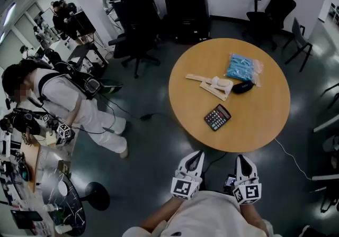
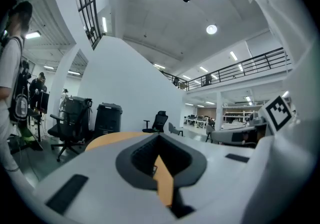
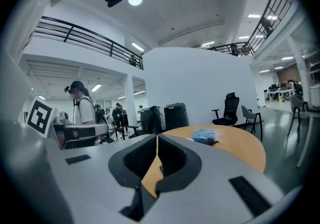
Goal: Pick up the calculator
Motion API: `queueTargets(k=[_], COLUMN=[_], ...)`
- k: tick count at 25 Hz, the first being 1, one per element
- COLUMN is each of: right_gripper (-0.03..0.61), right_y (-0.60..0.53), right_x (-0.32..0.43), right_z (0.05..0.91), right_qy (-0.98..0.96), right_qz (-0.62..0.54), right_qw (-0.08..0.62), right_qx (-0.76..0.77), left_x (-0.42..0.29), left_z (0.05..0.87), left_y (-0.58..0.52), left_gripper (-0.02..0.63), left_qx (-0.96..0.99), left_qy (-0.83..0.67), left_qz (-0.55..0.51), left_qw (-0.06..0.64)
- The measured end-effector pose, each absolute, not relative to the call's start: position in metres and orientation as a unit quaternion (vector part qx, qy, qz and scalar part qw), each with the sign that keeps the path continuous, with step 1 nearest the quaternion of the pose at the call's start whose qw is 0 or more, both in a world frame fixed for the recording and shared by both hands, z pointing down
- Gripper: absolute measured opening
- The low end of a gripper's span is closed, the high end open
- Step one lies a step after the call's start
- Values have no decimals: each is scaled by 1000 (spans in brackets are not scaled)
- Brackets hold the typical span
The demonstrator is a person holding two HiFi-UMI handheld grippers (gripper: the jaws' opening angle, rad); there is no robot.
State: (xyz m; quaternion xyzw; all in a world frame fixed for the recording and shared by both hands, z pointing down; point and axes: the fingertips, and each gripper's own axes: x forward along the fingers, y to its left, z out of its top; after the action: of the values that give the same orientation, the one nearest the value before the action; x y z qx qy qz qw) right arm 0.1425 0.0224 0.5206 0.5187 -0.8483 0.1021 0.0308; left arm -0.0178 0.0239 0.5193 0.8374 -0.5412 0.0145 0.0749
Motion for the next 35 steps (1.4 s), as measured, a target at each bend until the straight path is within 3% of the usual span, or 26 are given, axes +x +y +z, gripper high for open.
queueTargets(k=[21, 30, 32, 35], right_gripper=[17, 32, 110, 130], right_y=[-180, -243, -254, -267], right_x=[125, 125, 120, 115], right_z=[546, 681, 714, 756], right_qy=[-828, -841, -843, -838], right_qz=[118, 213, 247, 281], right_qw=[46, 191, 226, 276], right_qx=[547, 459, 420, 378], left_x=[-25, -17, -13, -7], left_z=[530, 555, 560, 571], left_y=[-166, -197, -203, -210], left_gripper=[6, 6, 6, 6], left_qx=[860, 848, 847, 848], left_qy=[-500, -512, -509, -503], left_qz=[12, 25, 28, 32], left_qw=[102, 135, 153, 164])
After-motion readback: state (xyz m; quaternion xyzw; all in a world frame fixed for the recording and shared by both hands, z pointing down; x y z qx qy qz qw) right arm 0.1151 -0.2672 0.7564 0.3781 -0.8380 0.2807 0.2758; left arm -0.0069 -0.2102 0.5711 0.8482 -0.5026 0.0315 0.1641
